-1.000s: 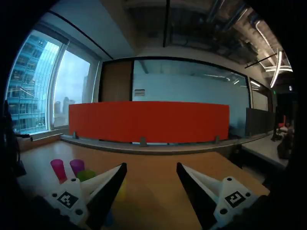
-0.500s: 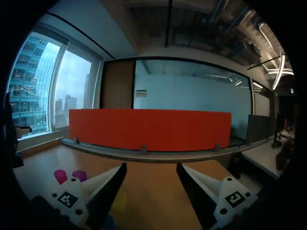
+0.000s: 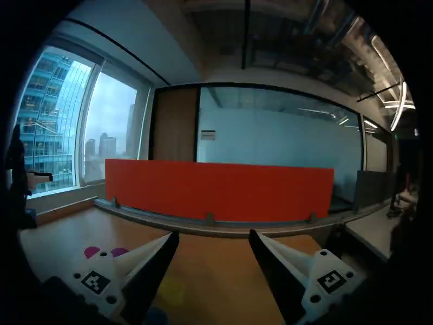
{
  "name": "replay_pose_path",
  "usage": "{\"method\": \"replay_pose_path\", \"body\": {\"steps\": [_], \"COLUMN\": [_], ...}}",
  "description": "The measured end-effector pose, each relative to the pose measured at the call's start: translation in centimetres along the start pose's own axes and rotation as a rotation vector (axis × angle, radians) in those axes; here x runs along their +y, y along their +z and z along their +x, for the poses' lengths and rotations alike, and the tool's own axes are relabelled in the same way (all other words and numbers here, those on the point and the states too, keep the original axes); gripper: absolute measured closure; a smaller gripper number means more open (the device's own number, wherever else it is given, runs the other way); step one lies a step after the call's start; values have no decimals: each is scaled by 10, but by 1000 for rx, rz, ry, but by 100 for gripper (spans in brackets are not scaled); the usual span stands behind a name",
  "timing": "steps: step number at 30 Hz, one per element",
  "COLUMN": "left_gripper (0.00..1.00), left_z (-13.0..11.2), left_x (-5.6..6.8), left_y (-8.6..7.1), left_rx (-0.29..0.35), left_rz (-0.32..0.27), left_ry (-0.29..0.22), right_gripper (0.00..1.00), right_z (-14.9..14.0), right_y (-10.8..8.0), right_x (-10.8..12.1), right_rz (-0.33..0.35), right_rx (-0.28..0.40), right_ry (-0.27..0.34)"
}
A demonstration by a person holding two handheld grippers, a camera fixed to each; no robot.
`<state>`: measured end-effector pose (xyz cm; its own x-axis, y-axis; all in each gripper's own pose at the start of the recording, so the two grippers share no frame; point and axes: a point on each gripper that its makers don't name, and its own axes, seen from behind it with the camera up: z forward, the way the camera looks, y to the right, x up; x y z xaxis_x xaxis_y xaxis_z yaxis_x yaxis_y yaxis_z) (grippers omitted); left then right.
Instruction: Pour water
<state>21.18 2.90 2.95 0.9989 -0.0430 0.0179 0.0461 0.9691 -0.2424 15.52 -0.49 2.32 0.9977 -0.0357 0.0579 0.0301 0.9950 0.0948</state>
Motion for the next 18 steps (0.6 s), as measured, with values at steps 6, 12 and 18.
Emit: {"method": "replay_pose_path", "body": {"steps": [6,12,18], "left_gripper": [1,1,1], "left_z": [1,5,11], "left_x": [10,25,44], "left_y": [6,9,10], "left_rx": [-5,1,-4], "left_rz": [-61,-139,-225], "left_ry": [-6,0,-17], "right_gripper": [0,0,0], "right_z": [-2,4,13], "right_y": [-3,-10,-14], "right_x": [-13,-33,-50], "right_rz": [70,170,253], "right_rx": [-15,-14,2], "right_ry": [-16,-14,4]}}
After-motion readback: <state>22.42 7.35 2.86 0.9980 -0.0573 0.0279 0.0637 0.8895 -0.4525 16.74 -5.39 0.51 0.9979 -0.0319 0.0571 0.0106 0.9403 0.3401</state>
